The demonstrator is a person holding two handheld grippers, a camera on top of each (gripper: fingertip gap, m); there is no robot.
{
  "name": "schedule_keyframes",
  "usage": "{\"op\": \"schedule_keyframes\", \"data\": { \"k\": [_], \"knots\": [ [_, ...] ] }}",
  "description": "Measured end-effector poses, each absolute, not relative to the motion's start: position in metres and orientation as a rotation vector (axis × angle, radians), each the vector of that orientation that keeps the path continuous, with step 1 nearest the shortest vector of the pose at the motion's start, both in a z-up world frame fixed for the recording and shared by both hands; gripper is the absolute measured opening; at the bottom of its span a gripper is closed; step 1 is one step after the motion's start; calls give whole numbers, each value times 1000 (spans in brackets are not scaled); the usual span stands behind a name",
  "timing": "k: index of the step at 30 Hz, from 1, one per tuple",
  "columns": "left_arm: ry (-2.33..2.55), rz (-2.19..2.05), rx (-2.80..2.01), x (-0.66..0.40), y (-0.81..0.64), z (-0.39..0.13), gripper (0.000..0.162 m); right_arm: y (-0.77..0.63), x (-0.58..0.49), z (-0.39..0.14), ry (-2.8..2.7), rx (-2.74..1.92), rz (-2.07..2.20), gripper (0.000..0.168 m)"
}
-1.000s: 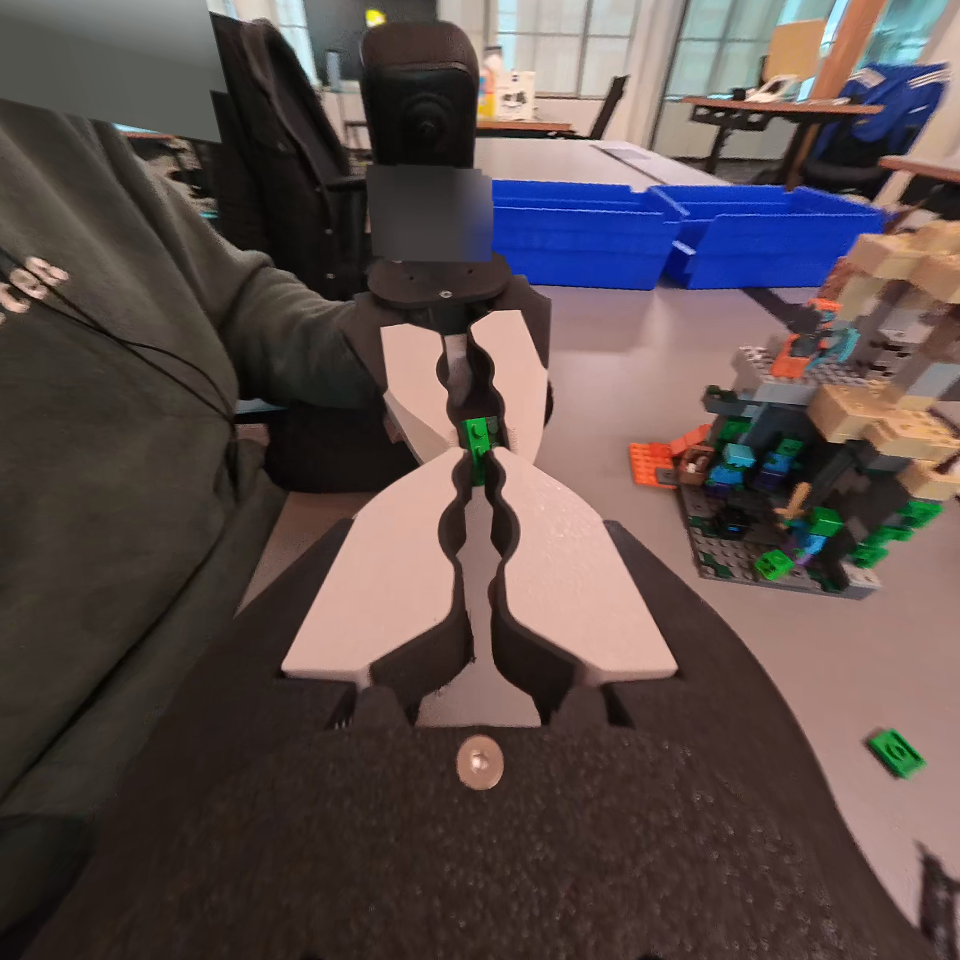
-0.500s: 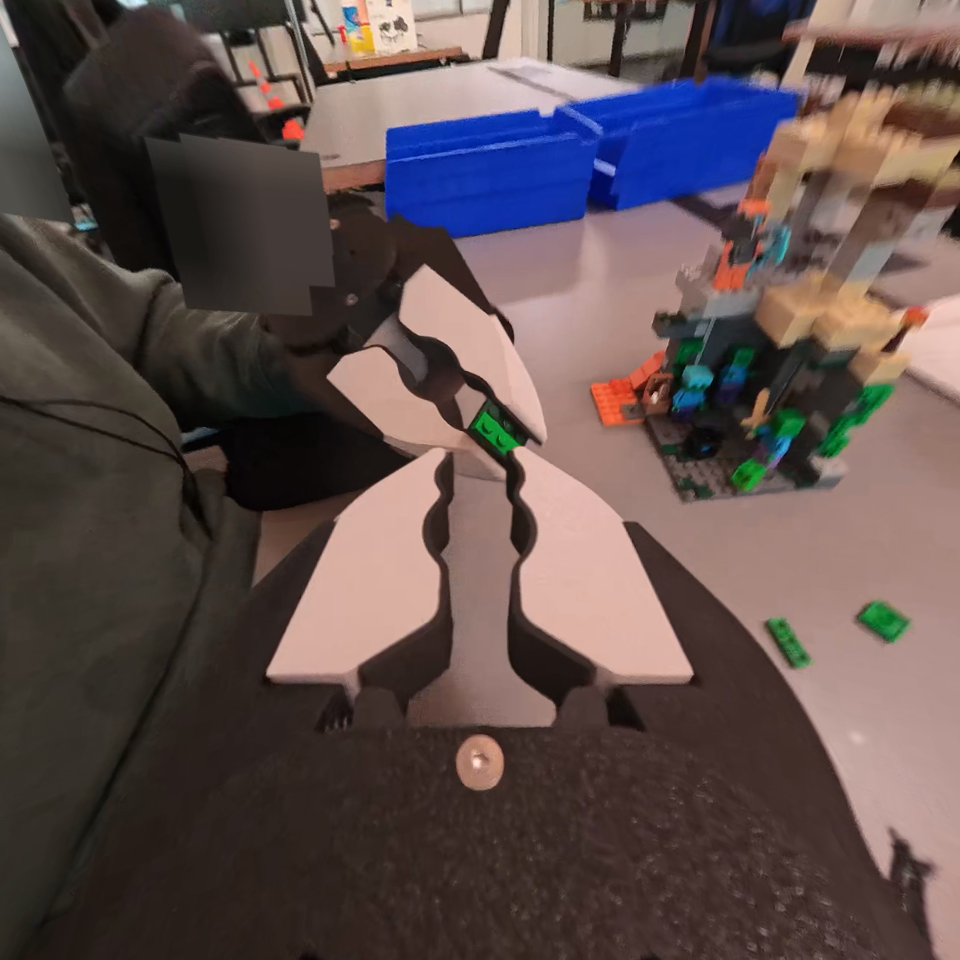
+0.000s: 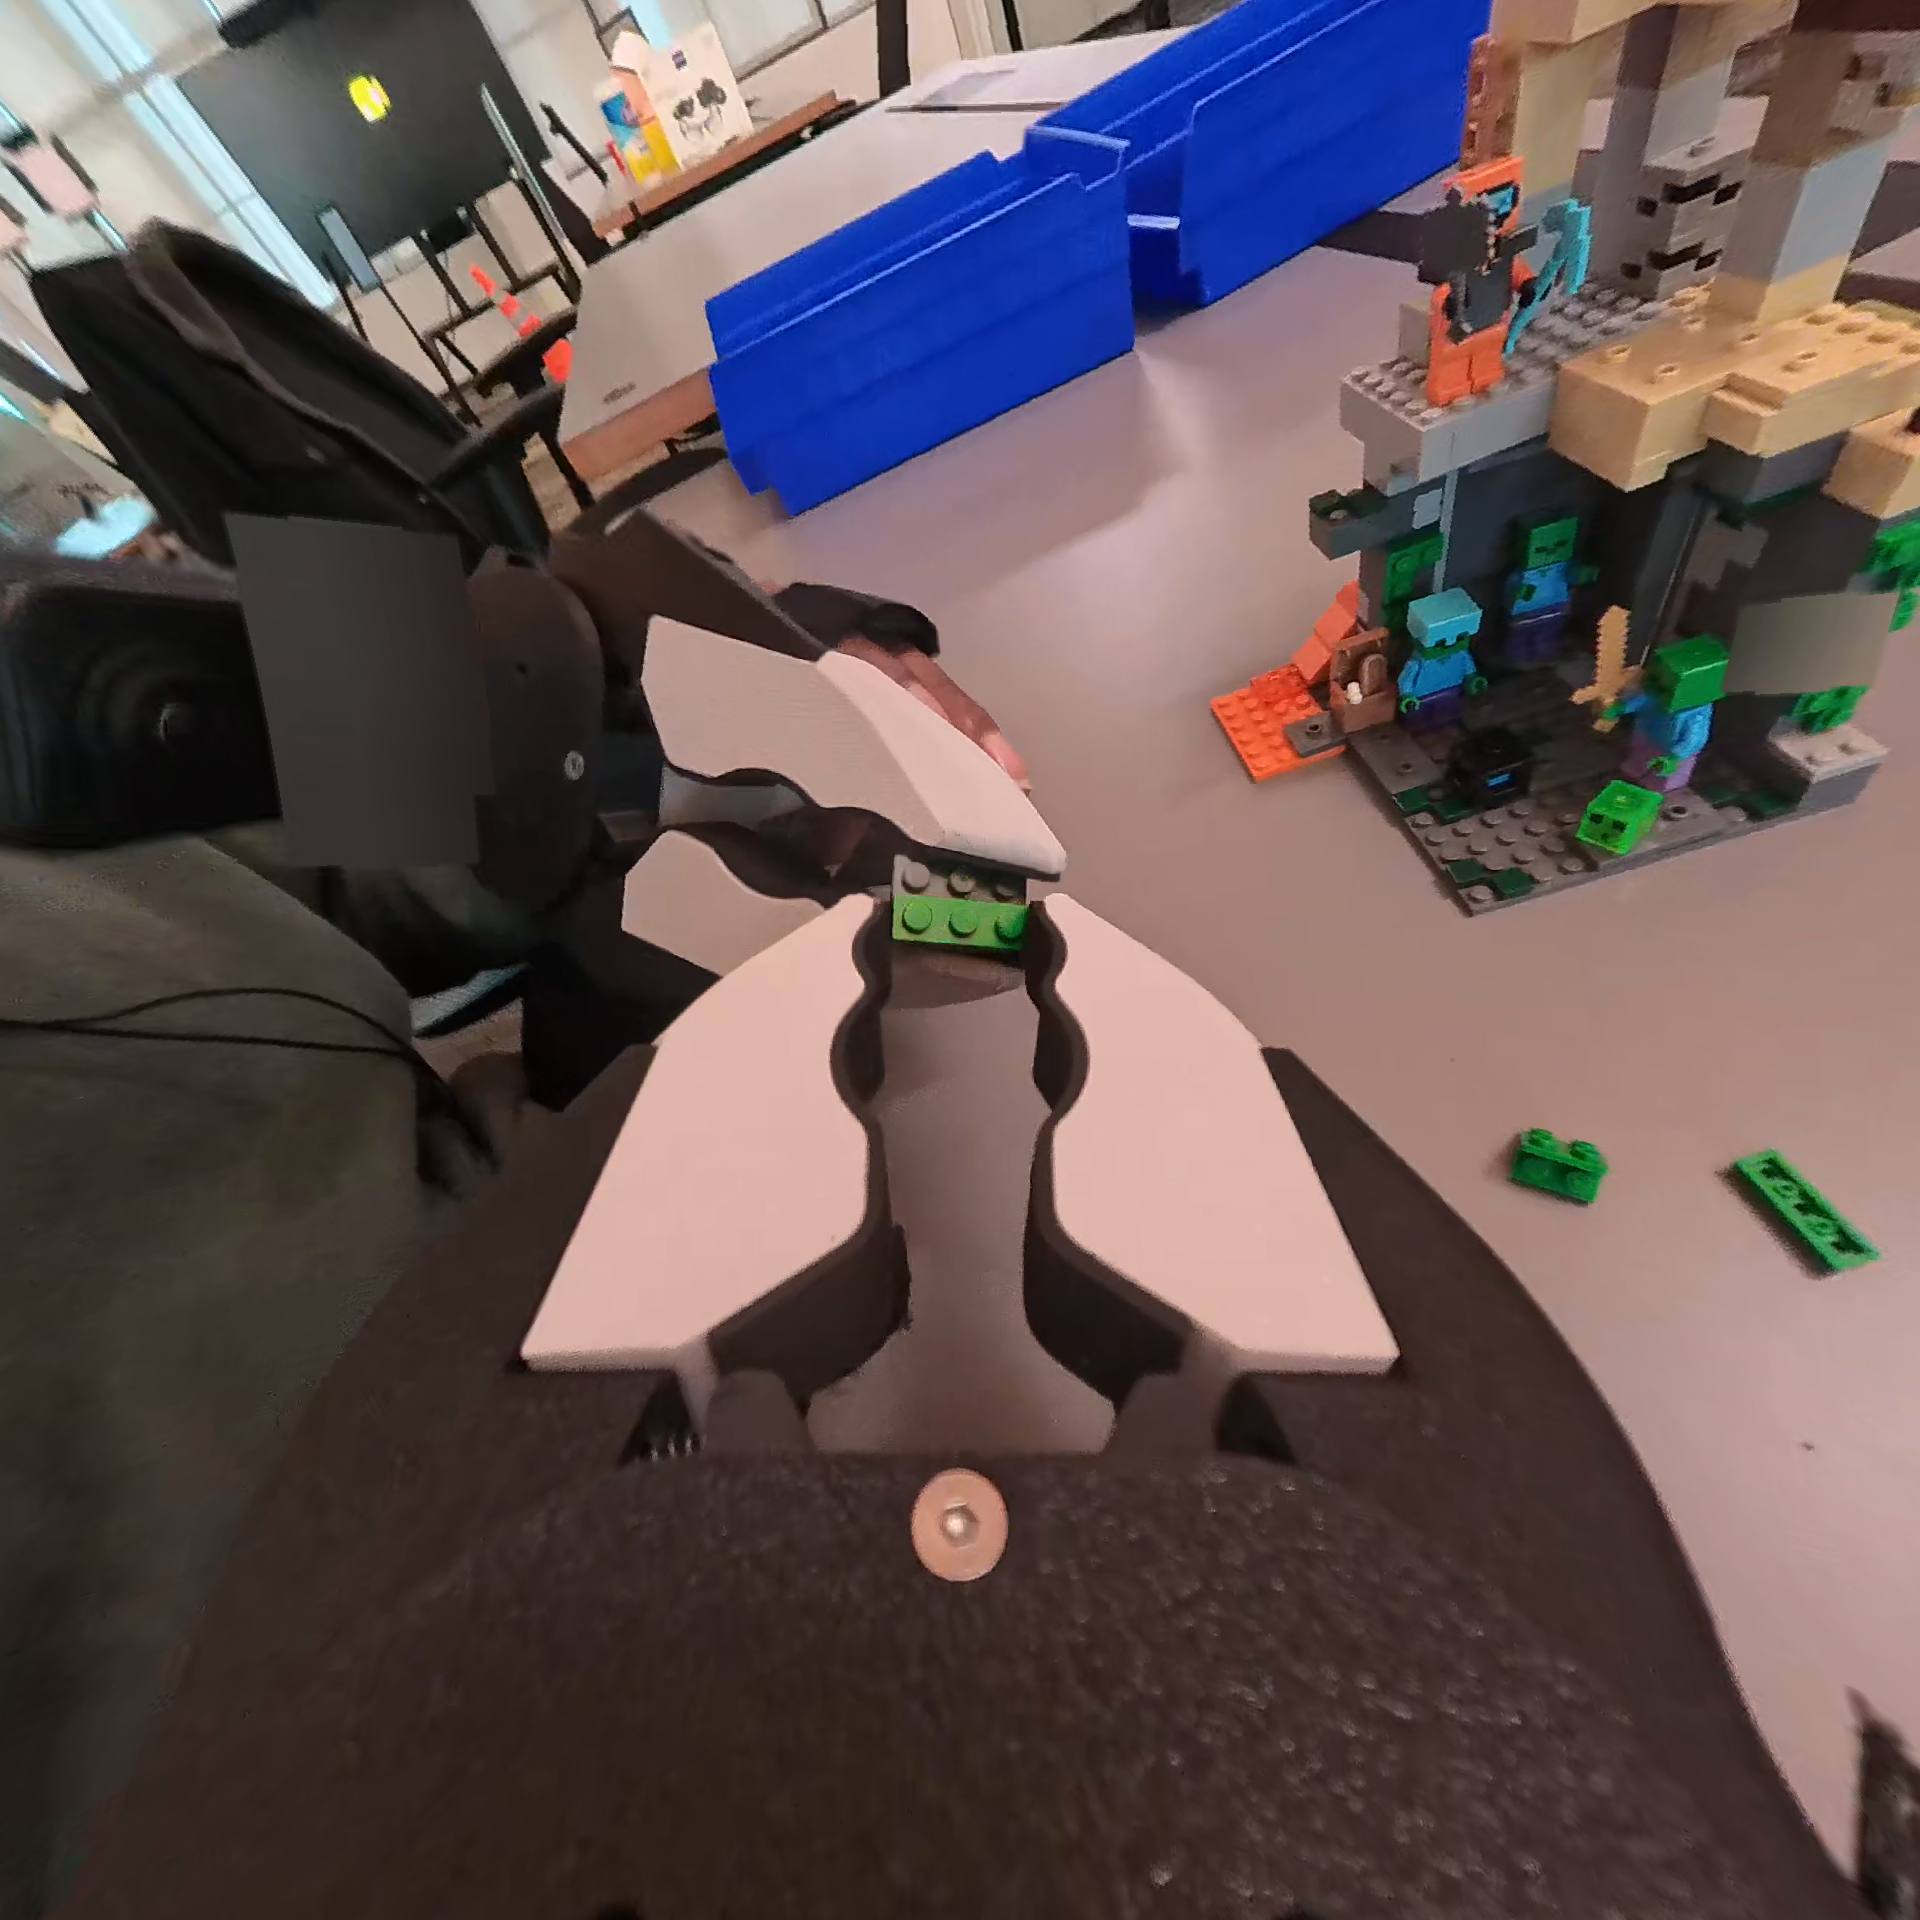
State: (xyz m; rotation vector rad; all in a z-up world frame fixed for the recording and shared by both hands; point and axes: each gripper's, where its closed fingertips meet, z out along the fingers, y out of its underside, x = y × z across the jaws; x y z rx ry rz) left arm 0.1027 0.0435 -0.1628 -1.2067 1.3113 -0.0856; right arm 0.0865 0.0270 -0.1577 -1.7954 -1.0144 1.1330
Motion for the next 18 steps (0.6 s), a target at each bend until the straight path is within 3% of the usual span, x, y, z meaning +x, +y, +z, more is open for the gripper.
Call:
{"op": "schedule_keyframes", "data": {
  "k": [5,11,18],
  "knots": [
    [1295,-448,-1441,98,42,-177,22,26,100,-152,-1191,-1634,920,25],
    [1082,-1256,-1693,105,21,-155,19,30,111,-157,-1455,-1372,395,25],
    [1026,-1474,-1806,117,17,-163,15,28,105,-161,-1607,-1145,15,25]
  ]
}}
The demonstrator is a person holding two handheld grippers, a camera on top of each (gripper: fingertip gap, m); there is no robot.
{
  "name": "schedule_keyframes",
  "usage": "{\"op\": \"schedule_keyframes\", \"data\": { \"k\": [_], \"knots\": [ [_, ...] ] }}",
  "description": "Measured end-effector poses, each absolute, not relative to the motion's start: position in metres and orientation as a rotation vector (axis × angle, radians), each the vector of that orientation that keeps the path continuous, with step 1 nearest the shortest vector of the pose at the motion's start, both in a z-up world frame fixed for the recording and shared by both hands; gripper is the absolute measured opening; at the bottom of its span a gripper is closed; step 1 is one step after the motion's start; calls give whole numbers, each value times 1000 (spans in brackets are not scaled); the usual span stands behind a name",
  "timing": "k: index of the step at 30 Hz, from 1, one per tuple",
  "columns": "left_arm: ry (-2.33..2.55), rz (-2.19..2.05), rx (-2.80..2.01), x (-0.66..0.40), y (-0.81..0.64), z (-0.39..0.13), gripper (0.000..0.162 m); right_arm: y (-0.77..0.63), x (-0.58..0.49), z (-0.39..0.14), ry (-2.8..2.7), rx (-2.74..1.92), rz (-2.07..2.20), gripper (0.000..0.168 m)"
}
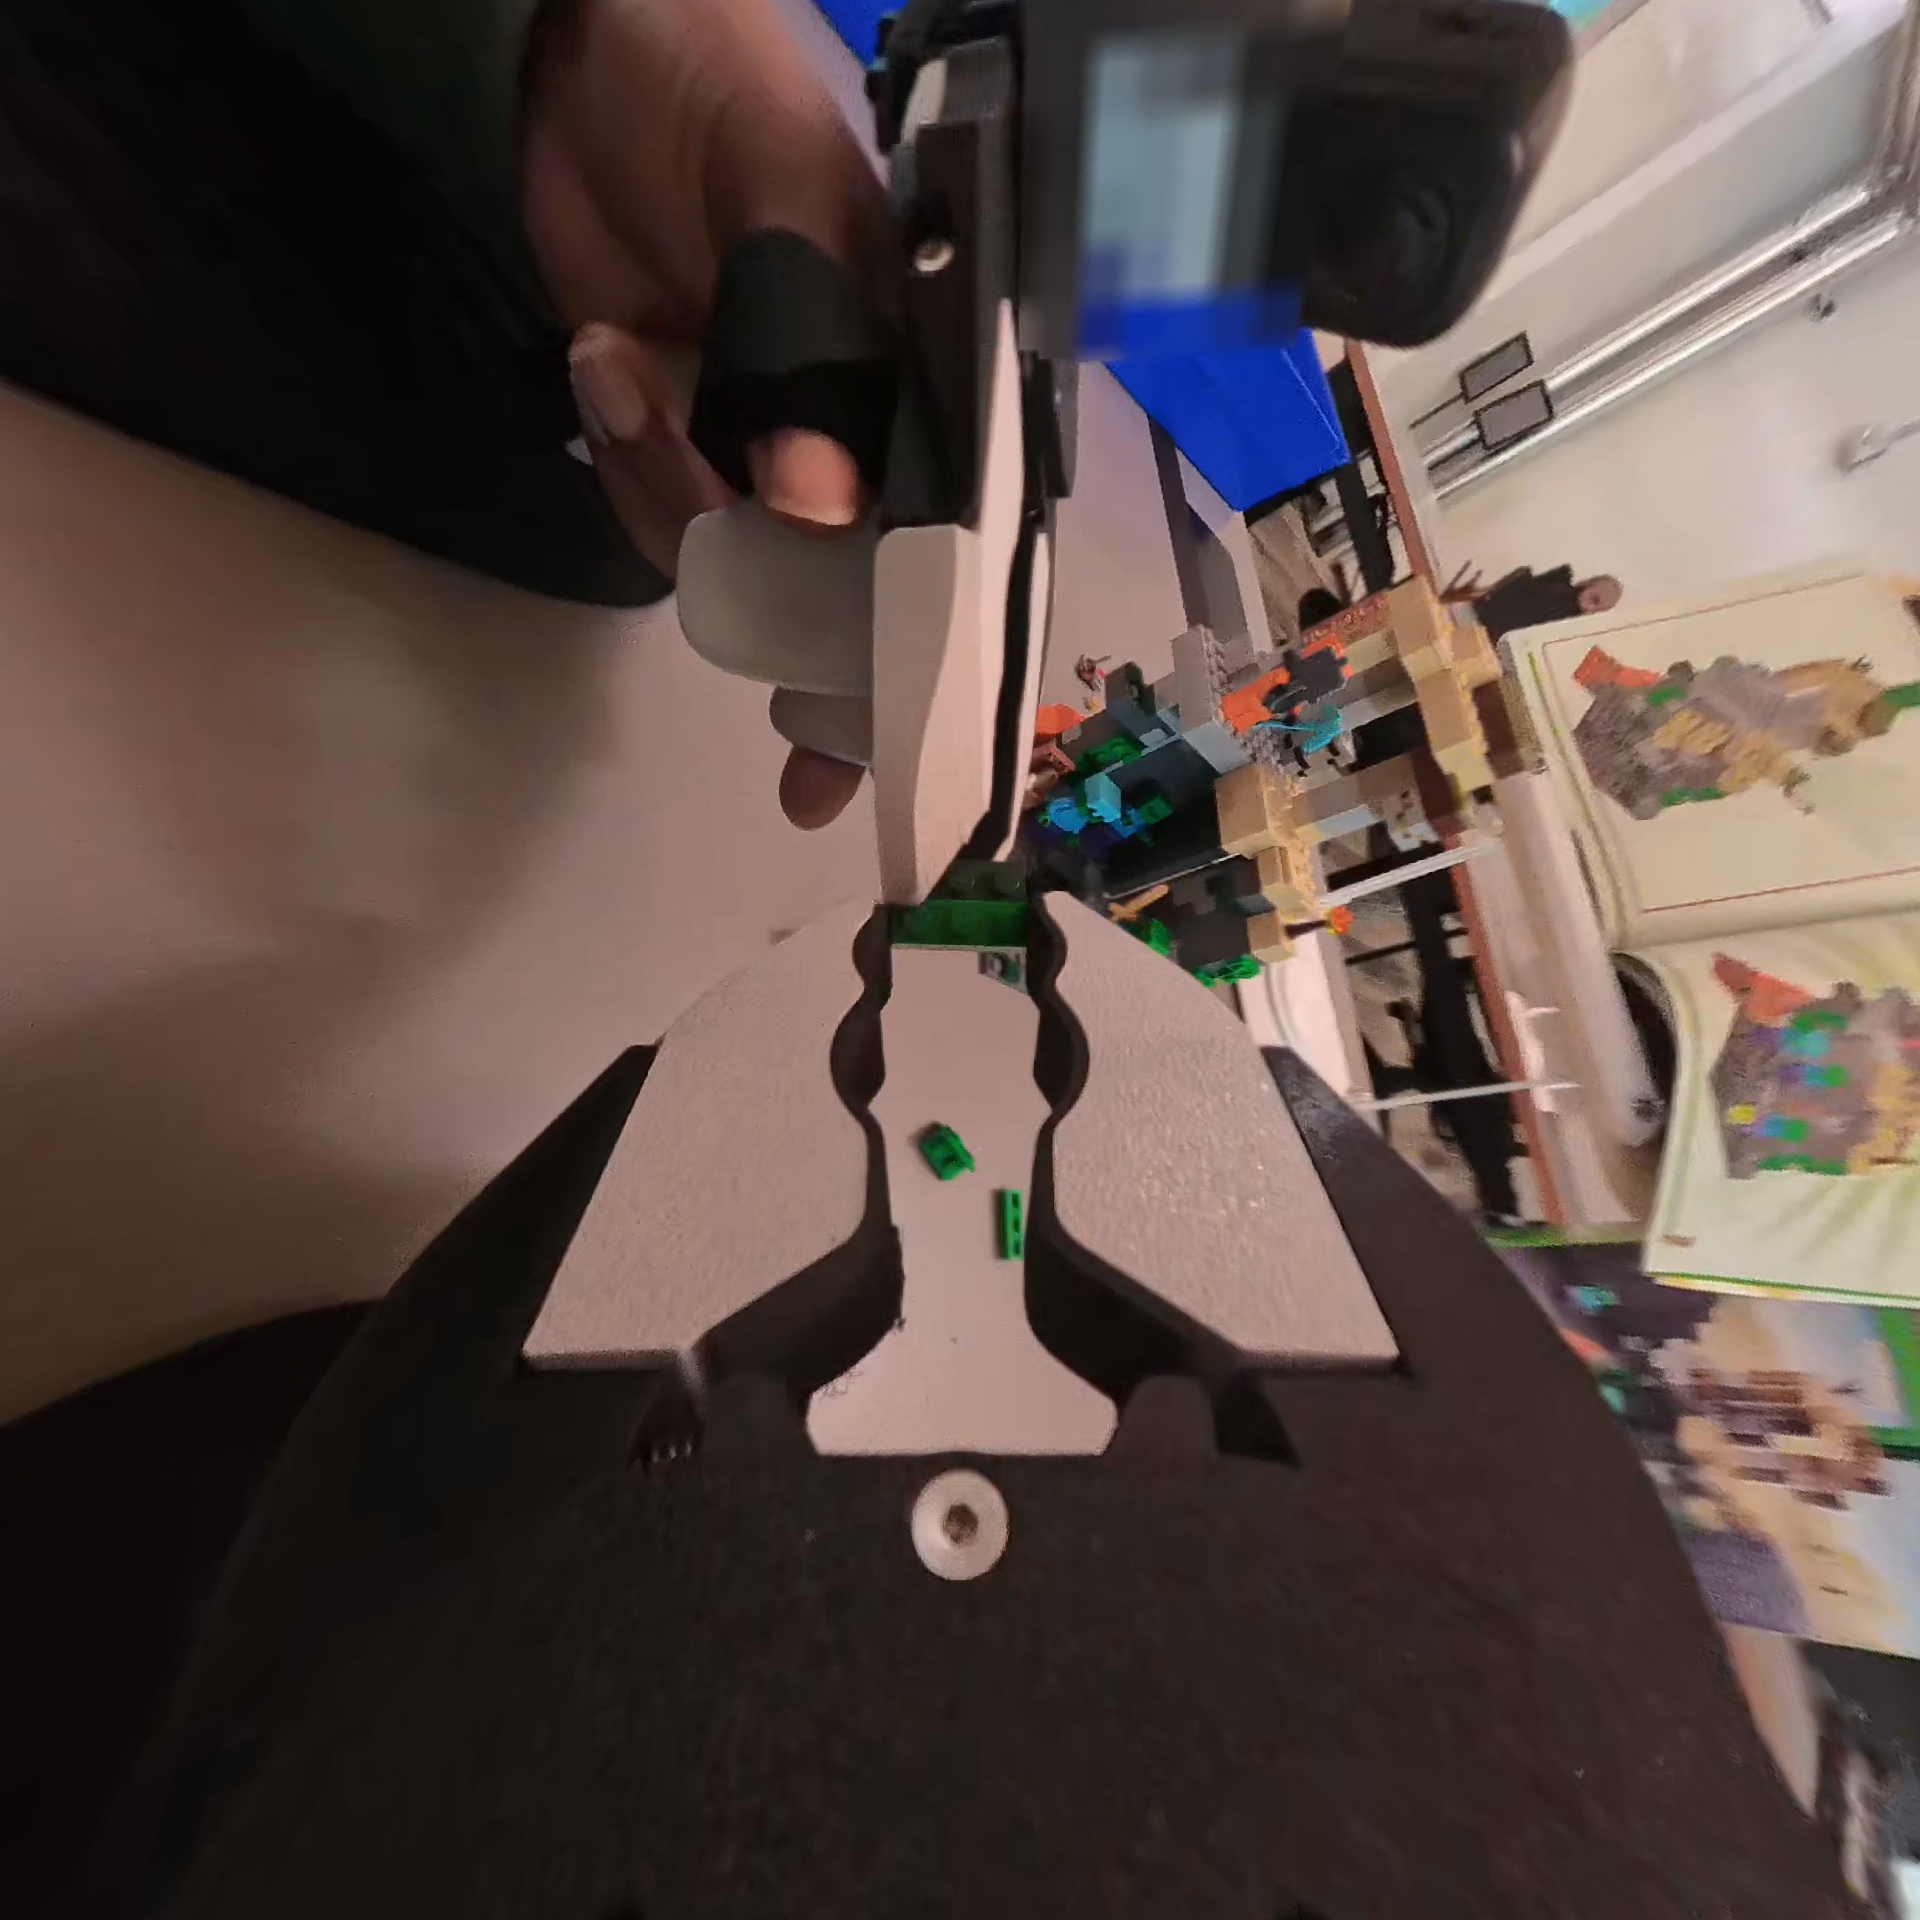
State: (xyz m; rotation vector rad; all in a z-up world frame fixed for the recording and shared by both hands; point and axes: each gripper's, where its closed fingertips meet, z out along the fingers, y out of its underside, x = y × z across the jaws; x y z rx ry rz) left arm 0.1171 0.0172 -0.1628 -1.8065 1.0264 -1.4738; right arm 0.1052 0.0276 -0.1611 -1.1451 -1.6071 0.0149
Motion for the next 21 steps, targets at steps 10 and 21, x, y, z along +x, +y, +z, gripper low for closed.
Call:
{"op": "schedule_keyframes", "data": {
  "k": [10,21],
  "knots": [
    [1300,-1332,-1707,116,2,-170,9,16,106,-169,-1661,-1192,188,24],
    [1445,-1283,-1670,120,-7,-181,7,7,112,-178,-1758,-1233,375,24]
  ]
}}
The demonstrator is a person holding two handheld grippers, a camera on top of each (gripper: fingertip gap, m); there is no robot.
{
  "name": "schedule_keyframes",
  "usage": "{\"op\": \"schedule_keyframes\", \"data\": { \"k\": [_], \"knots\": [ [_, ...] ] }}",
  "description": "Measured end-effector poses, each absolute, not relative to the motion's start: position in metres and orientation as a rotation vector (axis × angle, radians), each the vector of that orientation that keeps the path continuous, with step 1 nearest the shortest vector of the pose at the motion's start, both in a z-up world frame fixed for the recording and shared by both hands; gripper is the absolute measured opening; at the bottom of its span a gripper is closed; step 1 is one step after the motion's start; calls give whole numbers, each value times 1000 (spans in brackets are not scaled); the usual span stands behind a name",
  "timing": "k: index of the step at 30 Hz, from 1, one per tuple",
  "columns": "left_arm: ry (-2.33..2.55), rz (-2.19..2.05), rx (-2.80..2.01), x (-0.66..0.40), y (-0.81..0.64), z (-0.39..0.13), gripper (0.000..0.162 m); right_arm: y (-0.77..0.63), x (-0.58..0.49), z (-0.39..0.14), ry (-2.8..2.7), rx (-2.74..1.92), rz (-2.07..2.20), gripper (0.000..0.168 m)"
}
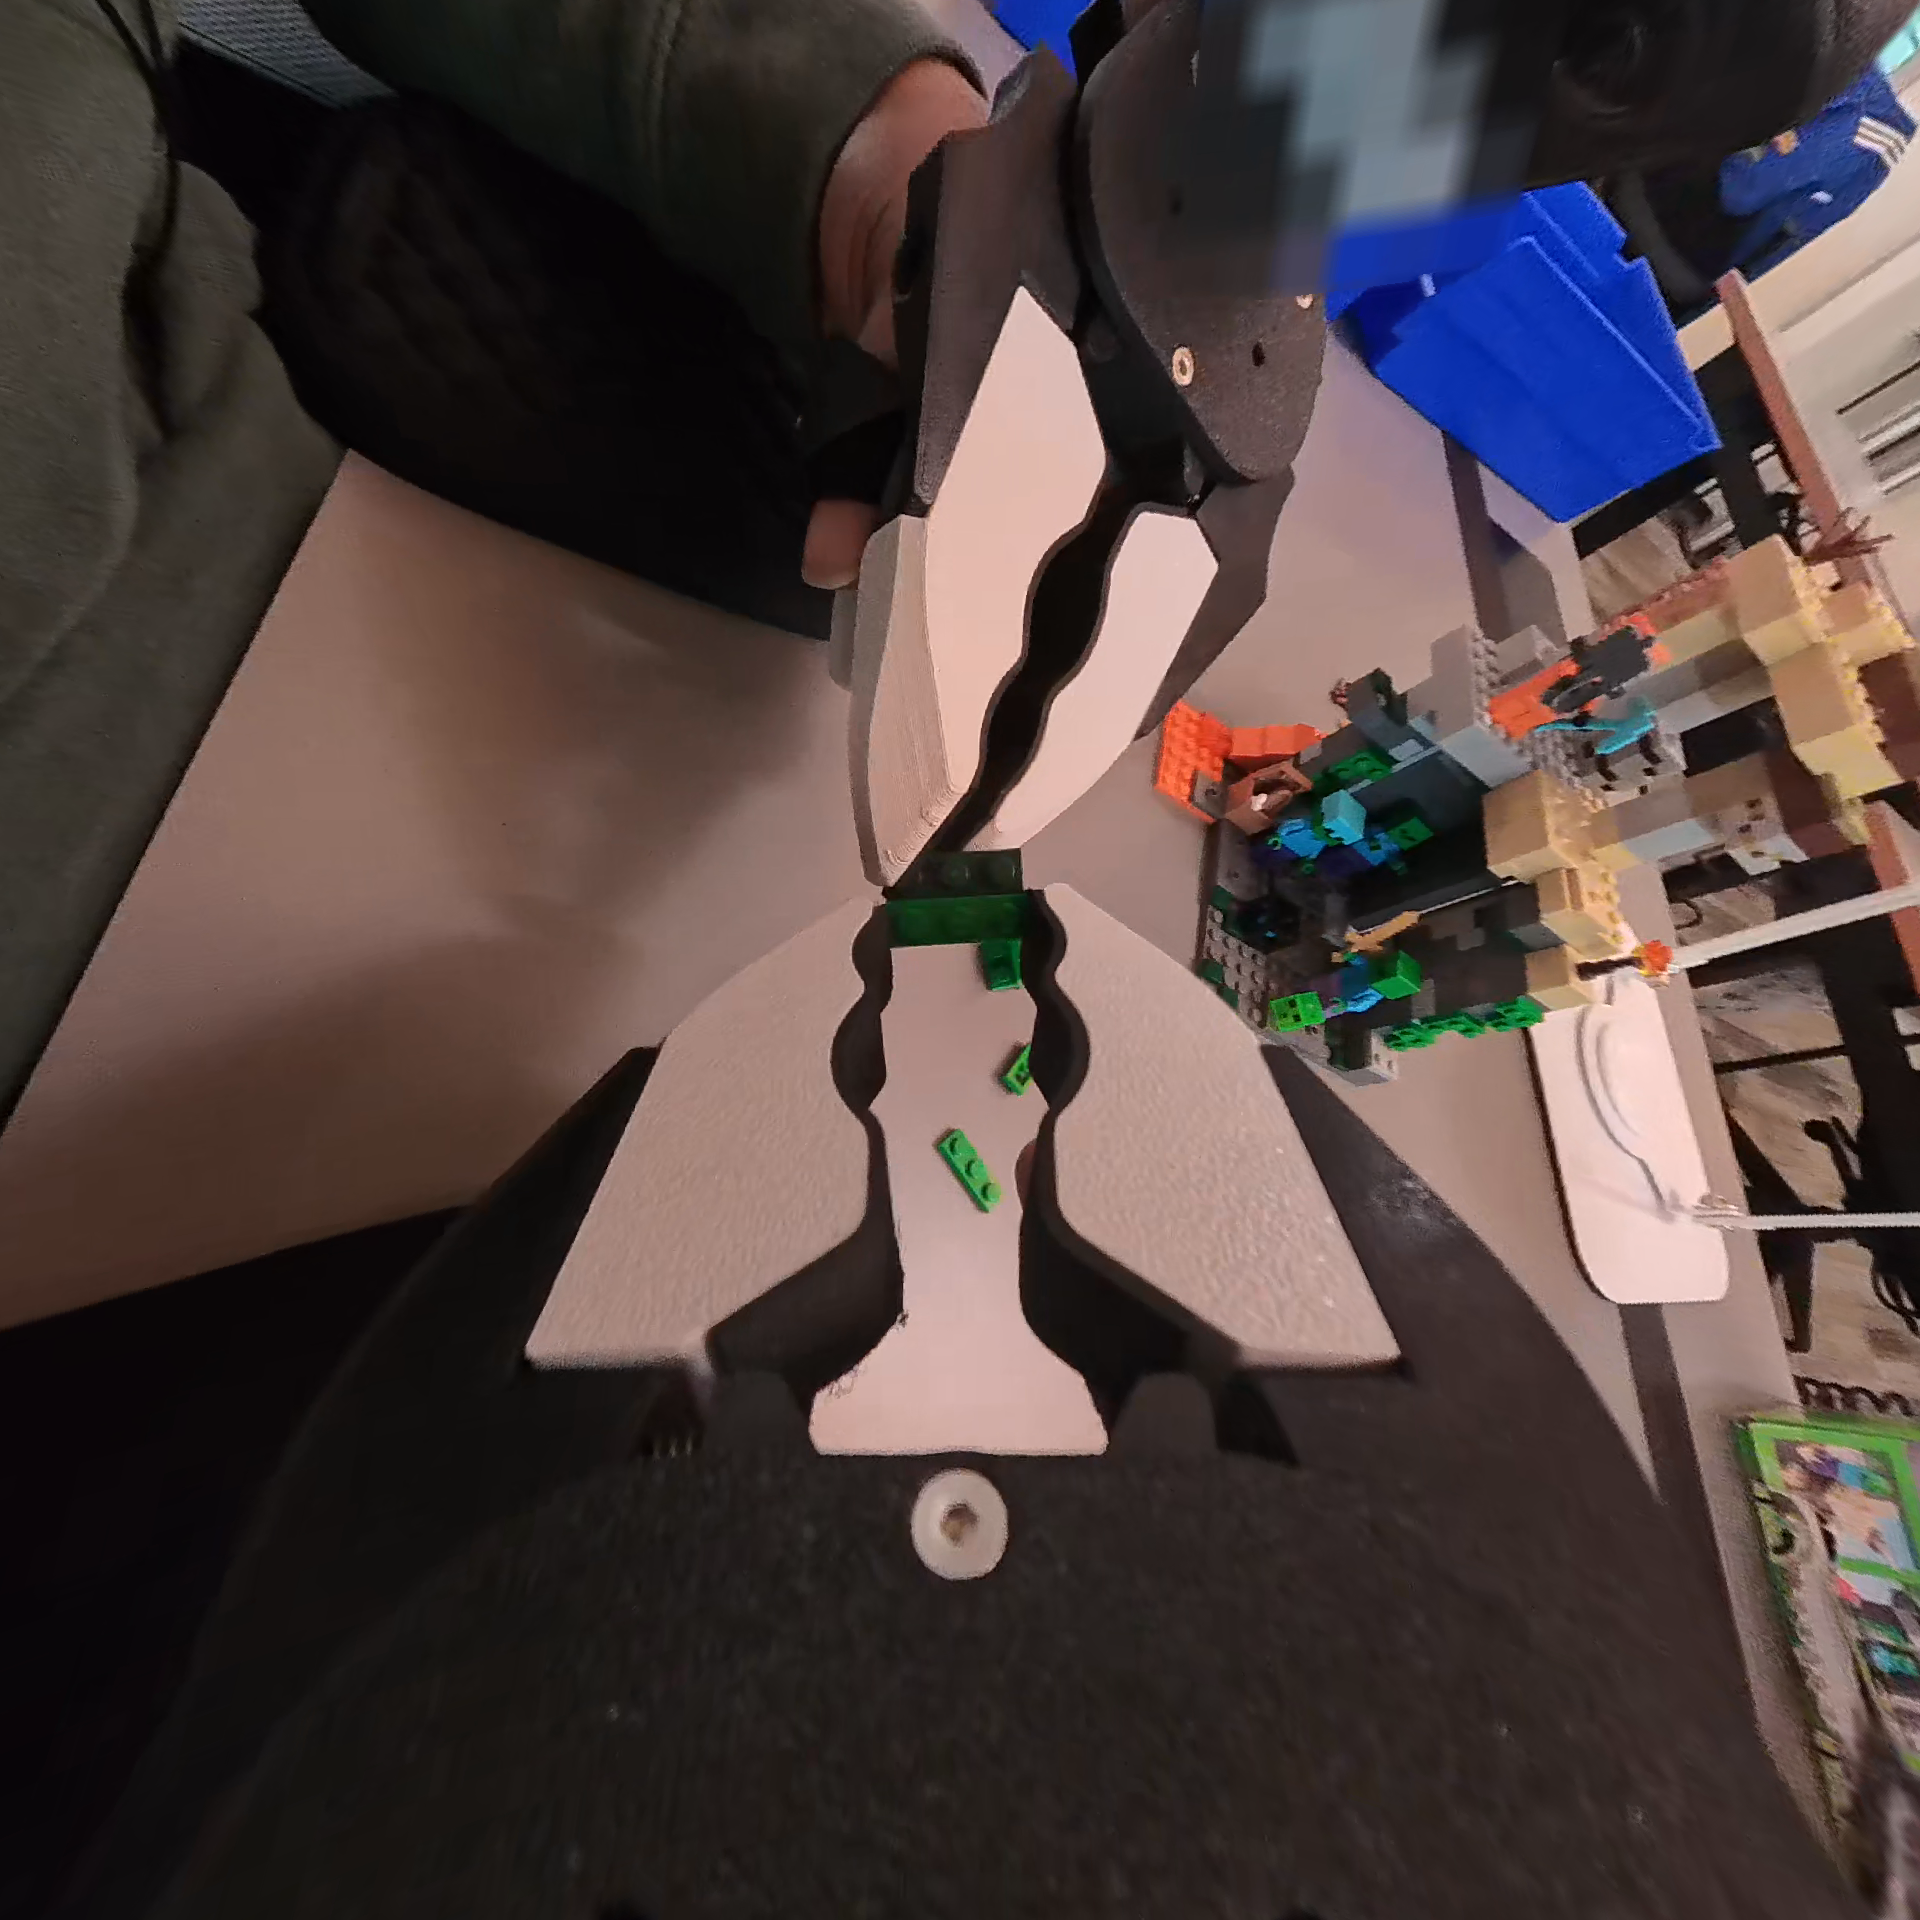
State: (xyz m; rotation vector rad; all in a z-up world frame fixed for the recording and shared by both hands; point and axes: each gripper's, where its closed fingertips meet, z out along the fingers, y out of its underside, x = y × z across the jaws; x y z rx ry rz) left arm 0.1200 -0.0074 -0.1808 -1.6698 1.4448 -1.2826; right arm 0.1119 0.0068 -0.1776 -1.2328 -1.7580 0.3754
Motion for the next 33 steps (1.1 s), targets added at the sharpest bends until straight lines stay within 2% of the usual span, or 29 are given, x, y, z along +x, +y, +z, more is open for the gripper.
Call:
{"op": "schedule_keyframes", "data": {
  "k": [15,21,33],
  "knots": [
    [1109,-1456,-1842,111,9,-181,5,23,100,-178,-1699,-1010,-136,25],
    [817,-1690,-1920,109,20,-174,6,32,98,-171,-1645,-896,-352,24],
    [1141,-1178,-1803,109,22,-186,5,34,99,-181,-1682,-1086,-145,24]
  ]
}}
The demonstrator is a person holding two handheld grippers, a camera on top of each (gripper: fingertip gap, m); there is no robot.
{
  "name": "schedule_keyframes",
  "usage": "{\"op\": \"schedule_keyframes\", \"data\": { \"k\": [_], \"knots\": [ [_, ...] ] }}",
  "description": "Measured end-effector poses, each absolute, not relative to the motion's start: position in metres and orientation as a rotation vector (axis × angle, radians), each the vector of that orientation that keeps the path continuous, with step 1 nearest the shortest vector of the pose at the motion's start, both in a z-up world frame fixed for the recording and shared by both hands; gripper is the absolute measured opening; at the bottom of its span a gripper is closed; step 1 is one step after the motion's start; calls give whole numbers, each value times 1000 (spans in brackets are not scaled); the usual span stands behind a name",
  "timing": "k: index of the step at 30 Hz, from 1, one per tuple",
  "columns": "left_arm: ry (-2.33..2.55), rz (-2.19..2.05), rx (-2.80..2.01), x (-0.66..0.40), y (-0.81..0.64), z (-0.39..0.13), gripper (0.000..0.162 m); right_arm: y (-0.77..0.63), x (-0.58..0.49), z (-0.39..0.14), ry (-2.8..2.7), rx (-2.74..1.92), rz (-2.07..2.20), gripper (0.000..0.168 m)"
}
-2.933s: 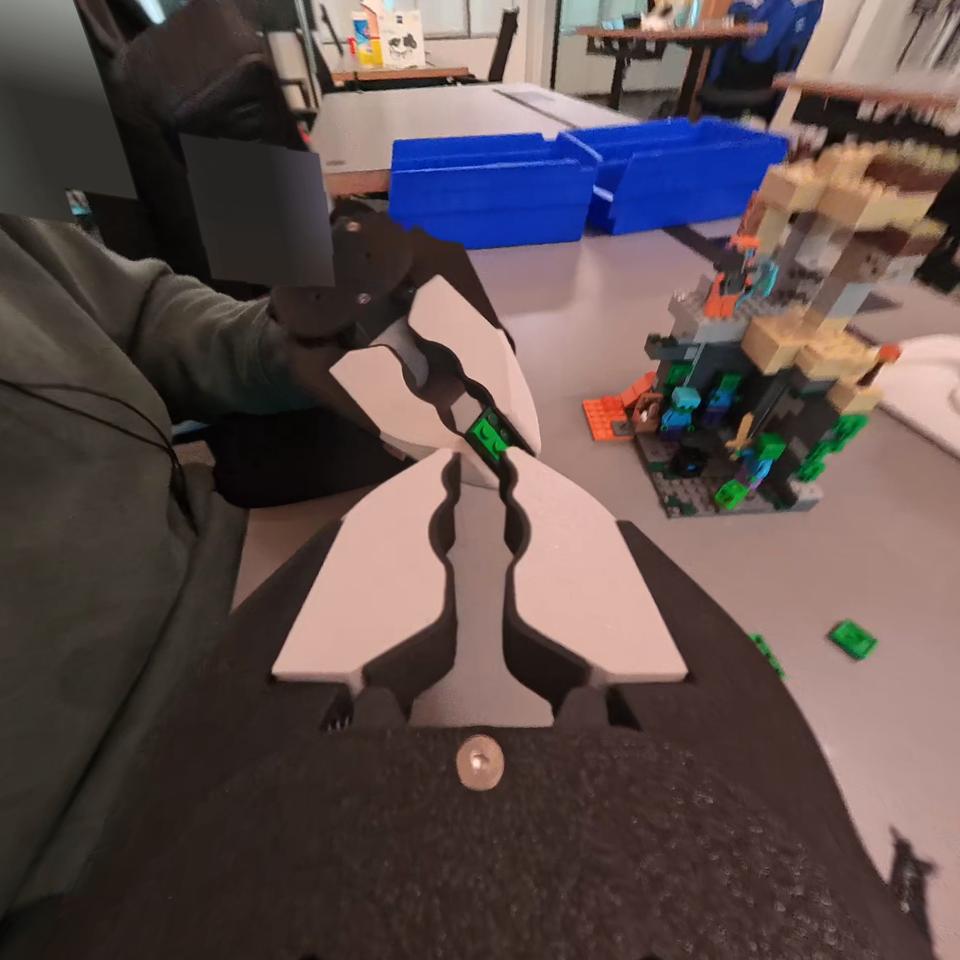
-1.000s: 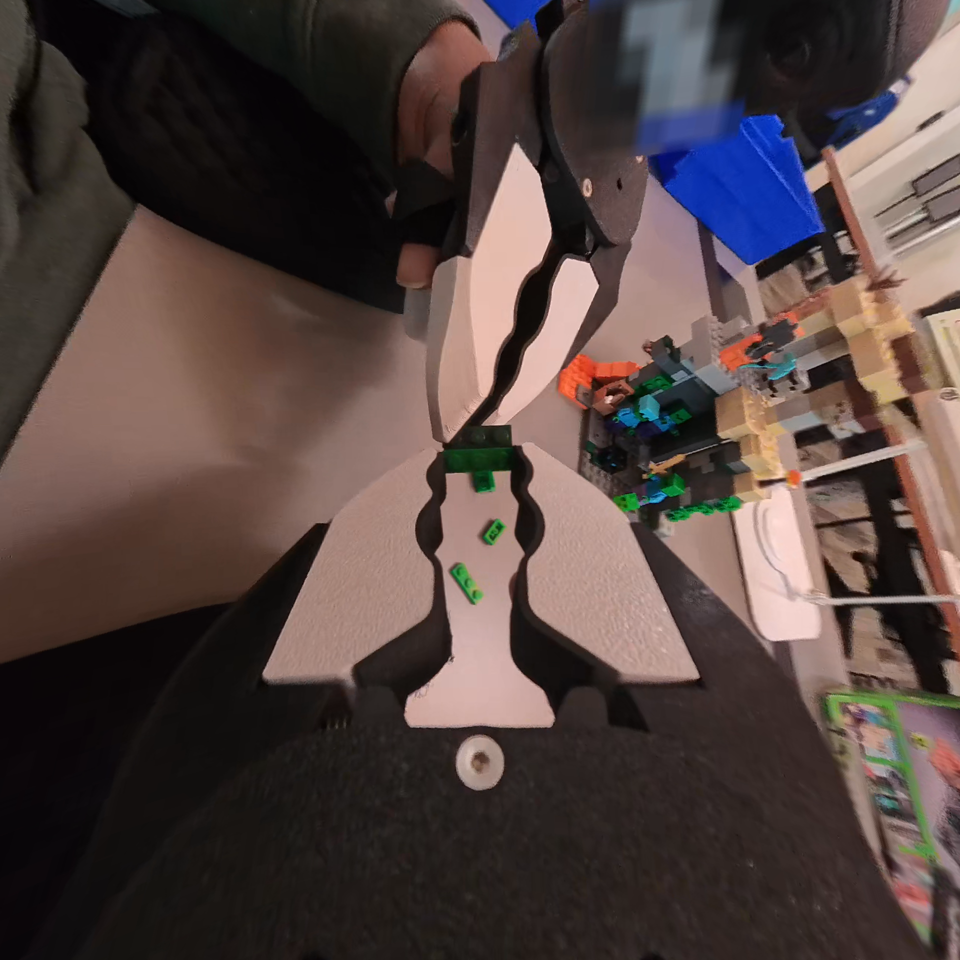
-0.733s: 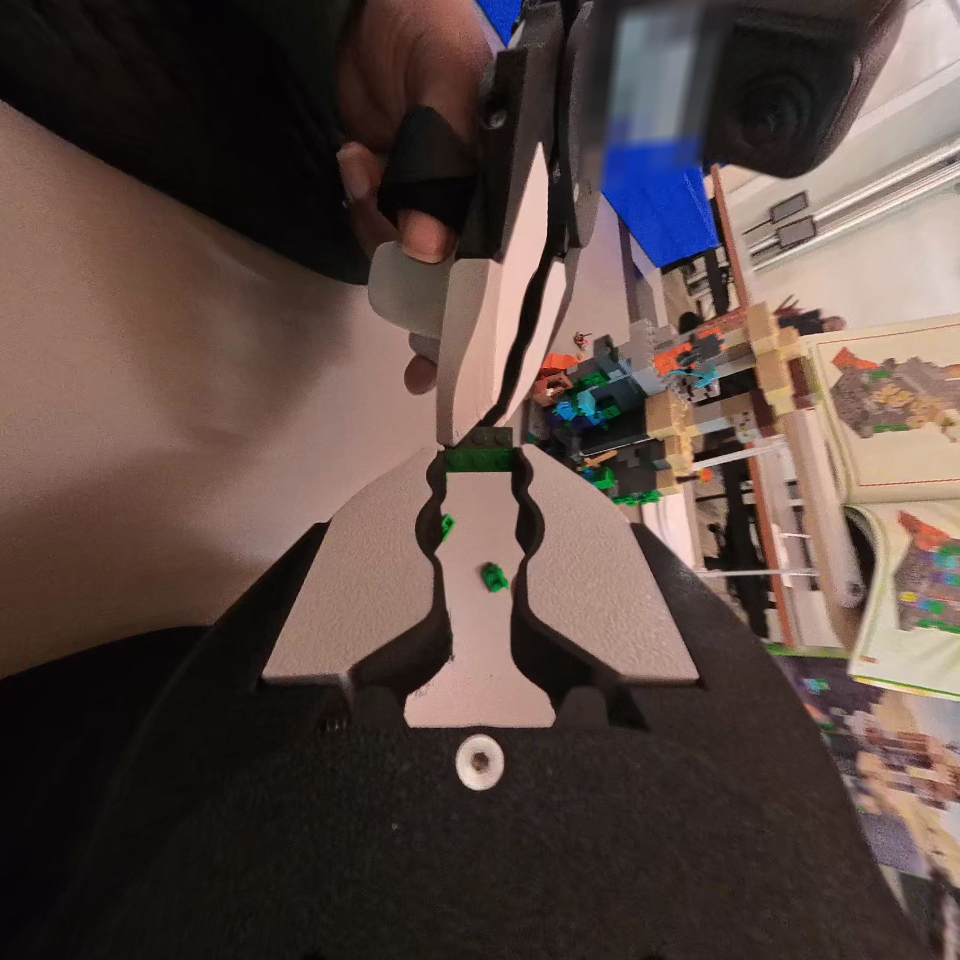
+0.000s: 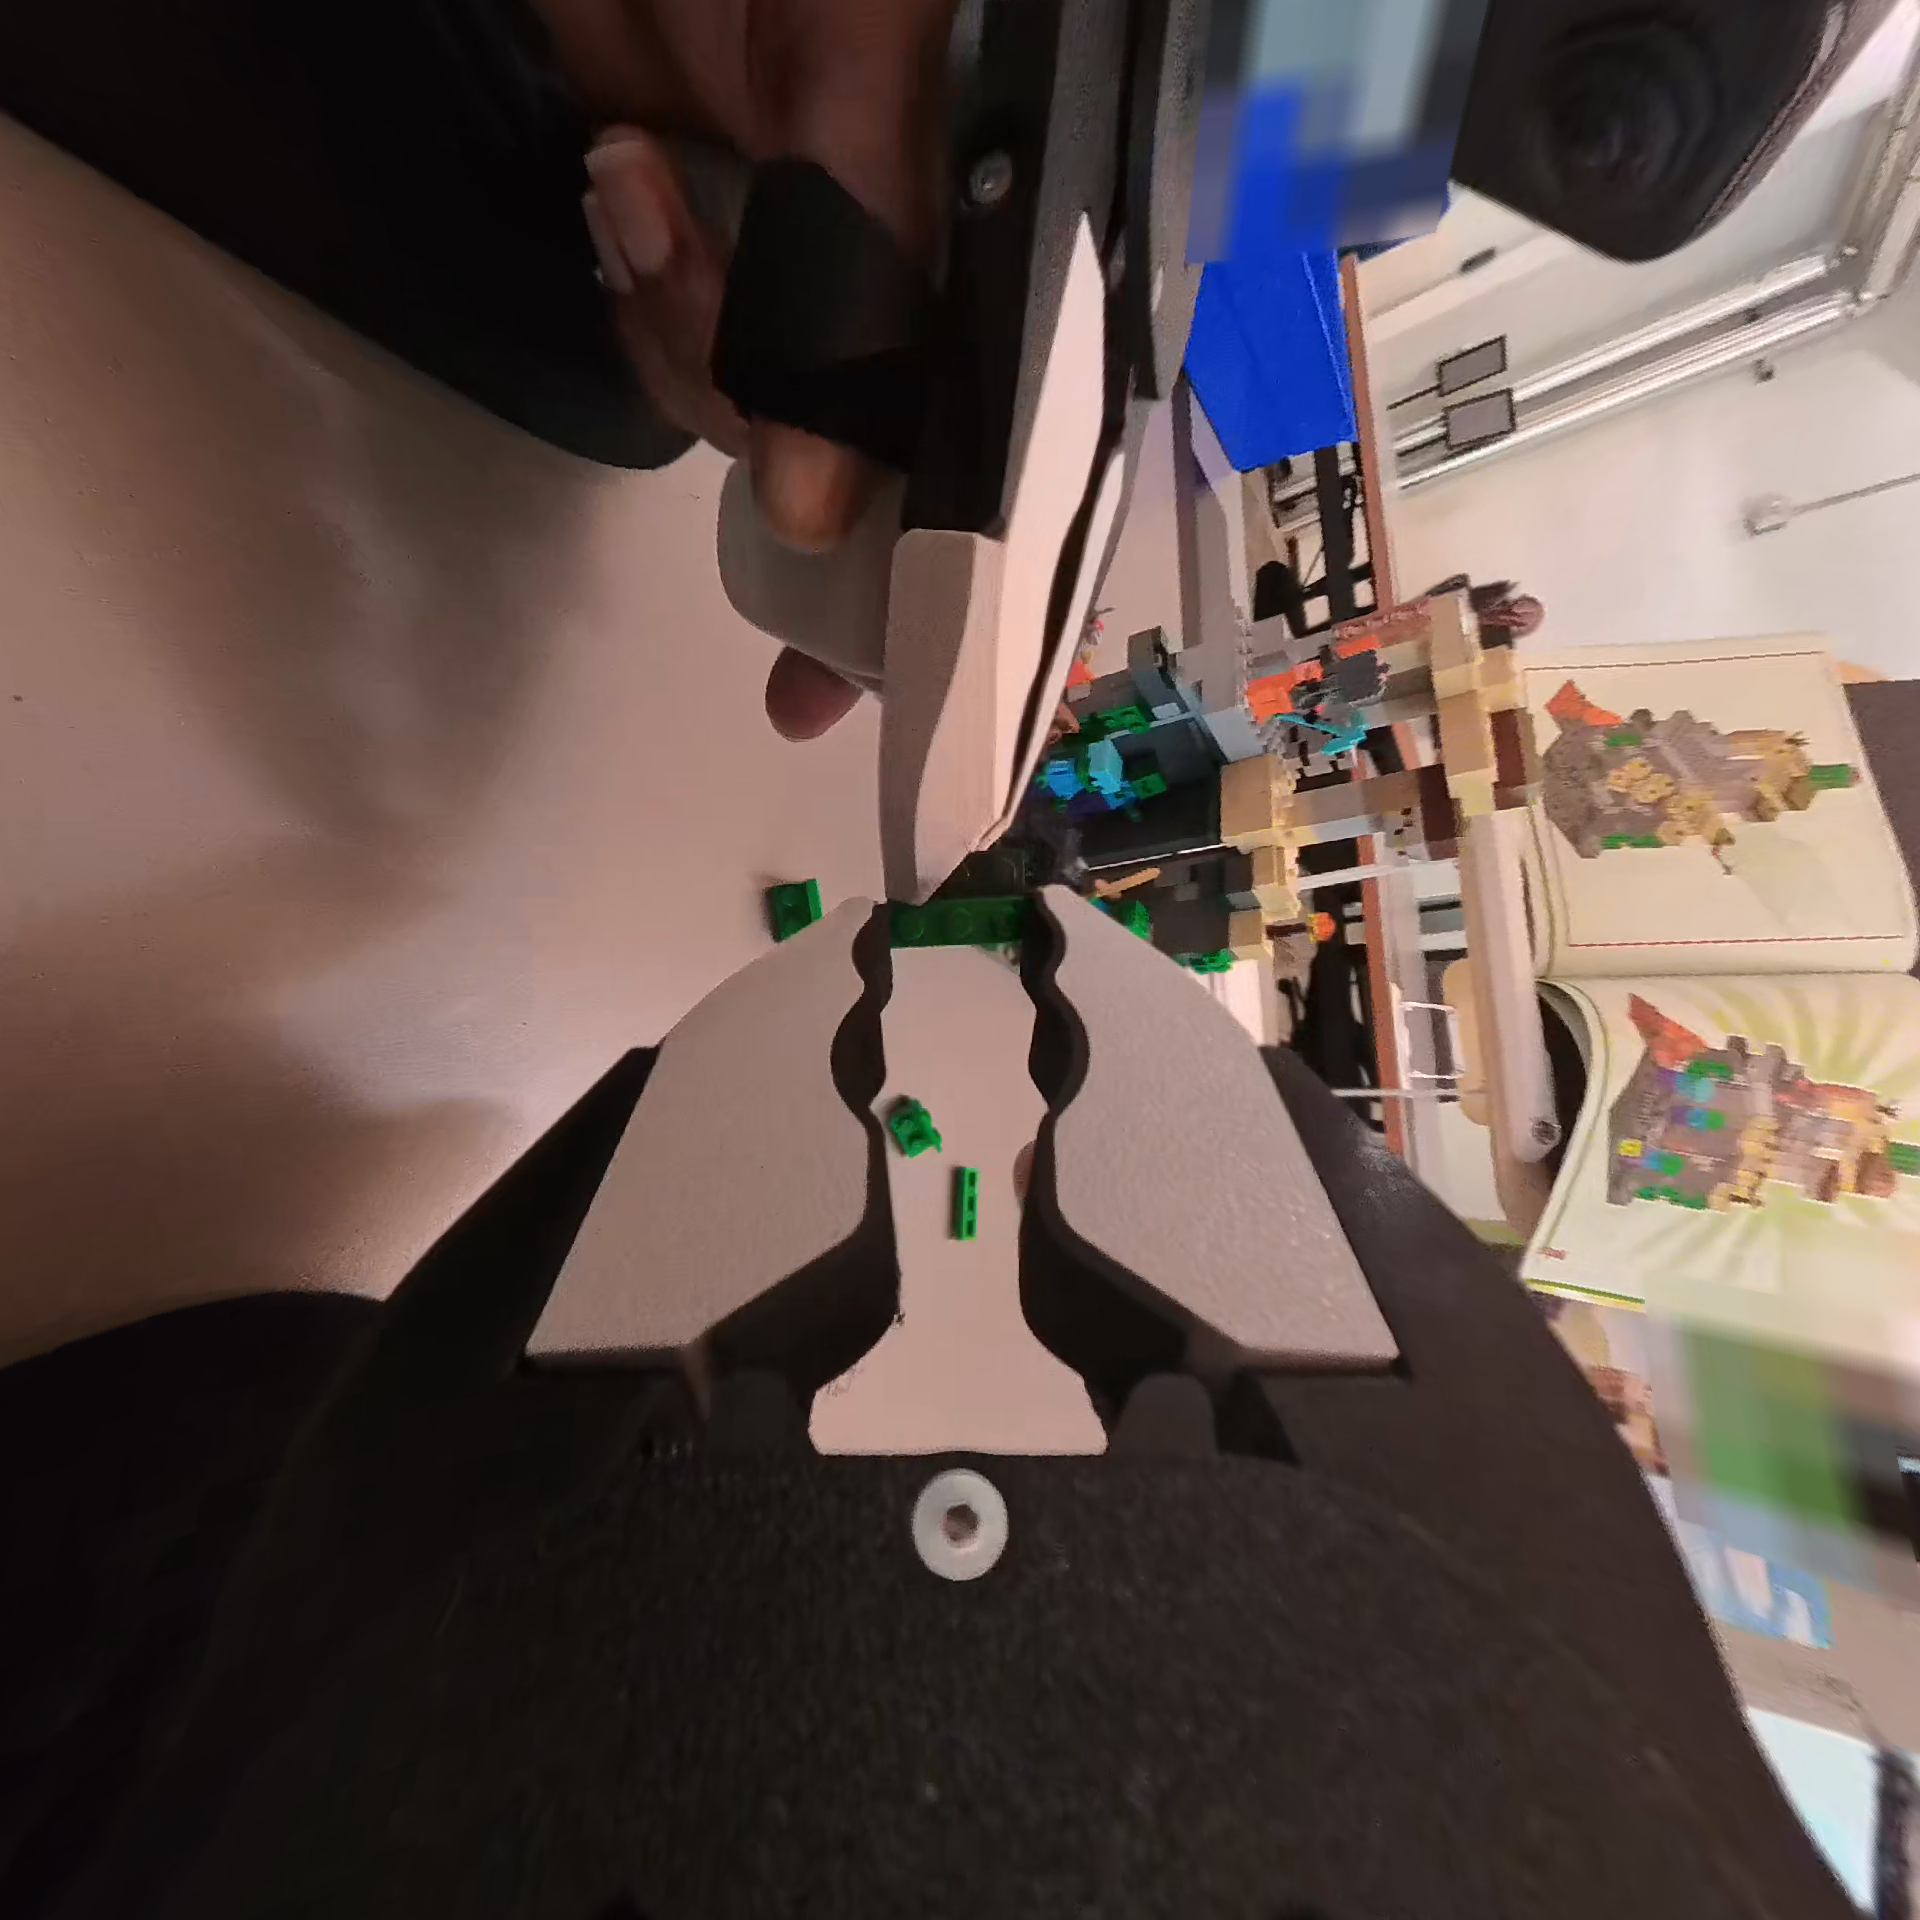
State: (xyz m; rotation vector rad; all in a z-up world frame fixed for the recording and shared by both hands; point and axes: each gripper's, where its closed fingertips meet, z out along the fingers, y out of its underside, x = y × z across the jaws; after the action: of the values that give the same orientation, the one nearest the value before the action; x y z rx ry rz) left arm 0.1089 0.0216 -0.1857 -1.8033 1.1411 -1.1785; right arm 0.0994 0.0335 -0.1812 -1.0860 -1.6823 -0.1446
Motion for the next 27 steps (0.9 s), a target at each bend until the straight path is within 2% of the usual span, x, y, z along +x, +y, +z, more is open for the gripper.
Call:
{"op": "schedule_keyframes", "data": {
  "k": [3,4,6,10,27],
  "knots": [
    [1177,-861,-1793,90,47,-199,4,14,95,-183,-1723,-1131,86,24],
    [1183,-986,-1768,91,36,-190,4,16,96,-181,-1705,-1119,48,24],
    [1327,-877,-1746,98,19,-198,5,24,101,-177,-1682,-1122,17,24],
    [1279,-891,-1773,97,28,-195,5,26,102,-162,-1653,-1139,105,24],
    [1148,-972,-1922,94,38,-209,4,104,210,-233,-1484,-1875,268,27]
  ]
}}
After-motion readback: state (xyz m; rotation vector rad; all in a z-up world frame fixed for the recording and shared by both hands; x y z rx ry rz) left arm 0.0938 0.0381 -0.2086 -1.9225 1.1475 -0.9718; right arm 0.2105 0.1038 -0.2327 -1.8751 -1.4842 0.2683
